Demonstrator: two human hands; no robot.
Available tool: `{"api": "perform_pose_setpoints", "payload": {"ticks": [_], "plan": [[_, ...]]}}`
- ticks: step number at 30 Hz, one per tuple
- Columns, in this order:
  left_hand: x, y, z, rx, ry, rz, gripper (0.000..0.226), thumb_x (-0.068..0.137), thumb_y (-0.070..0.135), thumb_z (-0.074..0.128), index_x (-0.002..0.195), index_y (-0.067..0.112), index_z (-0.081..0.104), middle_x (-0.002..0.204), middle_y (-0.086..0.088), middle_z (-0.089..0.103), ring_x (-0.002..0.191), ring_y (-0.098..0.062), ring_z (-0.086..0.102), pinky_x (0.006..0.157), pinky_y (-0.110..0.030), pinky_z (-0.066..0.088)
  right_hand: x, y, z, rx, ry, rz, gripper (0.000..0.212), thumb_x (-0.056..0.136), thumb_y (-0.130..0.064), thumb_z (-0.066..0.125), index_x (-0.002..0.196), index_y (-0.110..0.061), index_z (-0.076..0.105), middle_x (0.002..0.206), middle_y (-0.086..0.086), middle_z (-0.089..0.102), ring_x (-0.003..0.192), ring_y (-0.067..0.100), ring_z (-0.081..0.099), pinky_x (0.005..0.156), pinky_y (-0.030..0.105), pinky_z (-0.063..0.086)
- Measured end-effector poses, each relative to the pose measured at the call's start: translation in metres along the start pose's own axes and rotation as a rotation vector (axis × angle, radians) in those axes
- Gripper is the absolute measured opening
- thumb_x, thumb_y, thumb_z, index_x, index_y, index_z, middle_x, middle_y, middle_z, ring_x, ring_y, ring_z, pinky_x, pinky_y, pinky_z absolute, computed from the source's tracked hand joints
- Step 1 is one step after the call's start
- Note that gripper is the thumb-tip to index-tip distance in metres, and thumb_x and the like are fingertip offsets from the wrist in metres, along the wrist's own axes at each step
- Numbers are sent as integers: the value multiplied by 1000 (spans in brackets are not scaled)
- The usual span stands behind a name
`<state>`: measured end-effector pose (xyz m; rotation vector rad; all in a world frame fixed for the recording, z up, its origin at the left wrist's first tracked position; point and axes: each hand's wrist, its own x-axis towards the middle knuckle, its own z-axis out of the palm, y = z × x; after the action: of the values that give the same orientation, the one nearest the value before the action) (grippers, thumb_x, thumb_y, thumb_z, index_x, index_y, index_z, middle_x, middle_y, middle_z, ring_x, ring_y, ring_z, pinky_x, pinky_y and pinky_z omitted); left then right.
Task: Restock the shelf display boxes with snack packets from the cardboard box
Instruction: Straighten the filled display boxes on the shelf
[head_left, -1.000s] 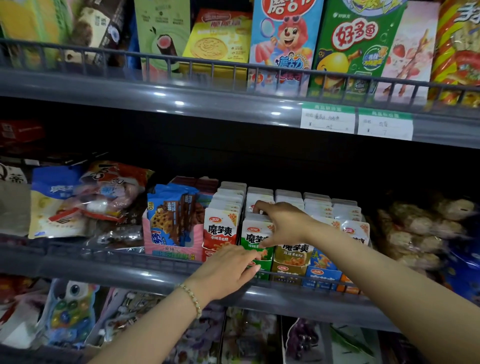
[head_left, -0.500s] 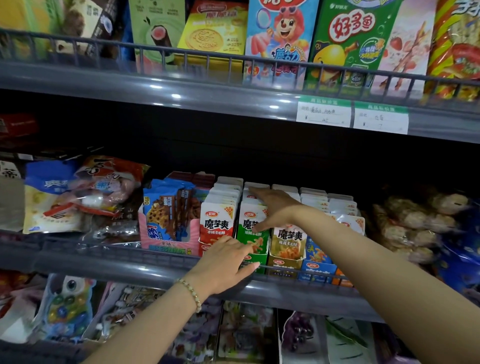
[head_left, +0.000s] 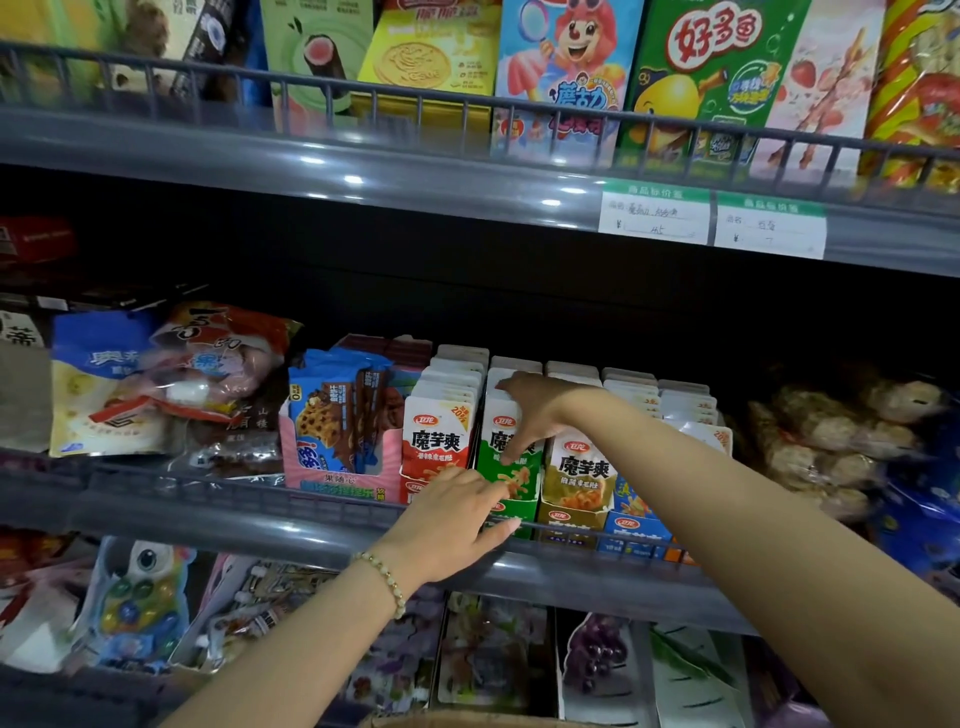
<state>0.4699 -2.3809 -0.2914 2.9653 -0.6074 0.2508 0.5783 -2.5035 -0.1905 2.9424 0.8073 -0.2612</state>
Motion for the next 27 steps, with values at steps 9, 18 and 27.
{"api": "perform_pose_setpoints", "payload": {"ticks": [9, 18, 27], "plan": [[0, -2, 2, -14, 1, -9, 51, 98, 53, 27, 131, 18, 44, 124, 0, 53, 116, -16, 43, 105, -29, 27, -7, -1, 6, -14, 226, -66, 96, 69, -41, 80, 145, -24, 25, 142, 6, 44, 125, 26, 46, 98, 35, 44], [0, -2, 1, -37, -1, -2, 53, 97, 53, 29, 137, 19, 40, 130, 1, 51, 122, -15, 41, 108, -29, 25, 3, 8, 6, 82, 25, -33, 108, 78, -46, 72, 152, -17, -1, 160, 0, 0, 147, 18, 7, 118, 30, 13], [-6, 8, -17, -161, 36, 15, 51, 98, 48, 34, 143, 25, 31, 145, 6, 39, 133, -10, 34, 110, -29, 26, -46, 51, -33, 592, 152, -37, 61, 92, -55, 45, 144, -25, 36, 150, -2, 36, 137, 19, 34, 107, 27, 24]]}}
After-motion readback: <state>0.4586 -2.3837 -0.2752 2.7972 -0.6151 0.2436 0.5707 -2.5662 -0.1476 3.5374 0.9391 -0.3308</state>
